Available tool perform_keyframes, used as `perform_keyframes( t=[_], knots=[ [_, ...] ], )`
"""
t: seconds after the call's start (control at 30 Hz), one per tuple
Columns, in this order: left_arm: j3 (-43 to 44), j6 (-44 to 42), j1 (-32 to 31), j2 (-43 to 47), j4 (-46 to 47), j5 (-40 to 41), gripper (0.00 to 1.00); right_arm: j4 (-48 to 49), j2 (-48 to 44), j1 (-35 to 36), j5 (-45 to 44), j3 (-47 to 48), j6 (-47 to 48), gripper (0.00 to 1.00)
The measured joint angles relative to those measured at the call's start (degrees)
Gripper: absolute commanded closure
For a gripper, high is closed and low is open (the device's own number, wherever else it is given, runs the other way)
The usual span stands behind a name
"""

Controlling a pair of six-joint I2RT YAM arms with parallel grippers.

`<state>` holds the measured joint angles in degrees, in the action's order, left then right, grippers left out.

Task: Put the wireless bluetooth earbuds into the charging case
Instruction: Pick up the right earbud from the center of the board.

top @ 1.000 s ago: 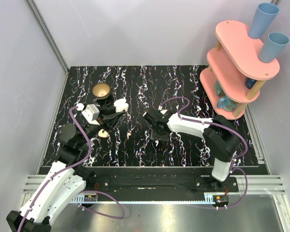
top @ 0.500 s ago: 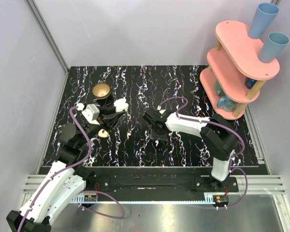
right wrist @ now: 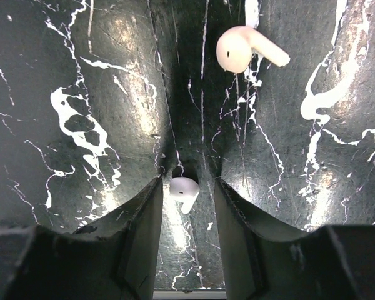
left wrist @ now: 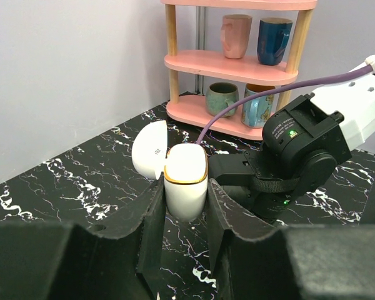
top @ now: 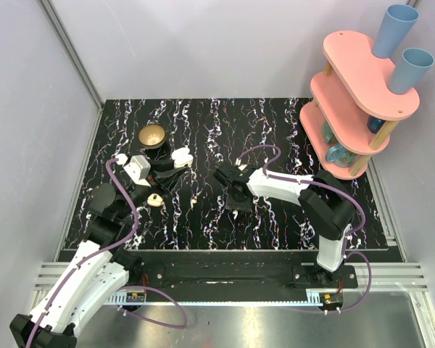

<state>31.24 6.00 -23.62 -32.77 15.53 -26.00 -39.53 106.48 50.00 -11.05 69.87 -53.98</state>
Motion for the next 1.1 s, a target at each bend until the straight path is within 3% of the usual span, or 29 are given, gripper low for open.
perform_keyframes(
  t=[0.83,1.1],
  knots=[
    [0.0,0.0,0.0,-0.7,0.0,0.0,1.0,-0.8,1.2,0.0,0.0,0.8,1.2,0.65],
    [0.0,0.0,0.0,-0.7,0.0,0.0,1.0,-0.8,1.2,0.0,0.0,0.8,1.4,0.75]
  ],
)
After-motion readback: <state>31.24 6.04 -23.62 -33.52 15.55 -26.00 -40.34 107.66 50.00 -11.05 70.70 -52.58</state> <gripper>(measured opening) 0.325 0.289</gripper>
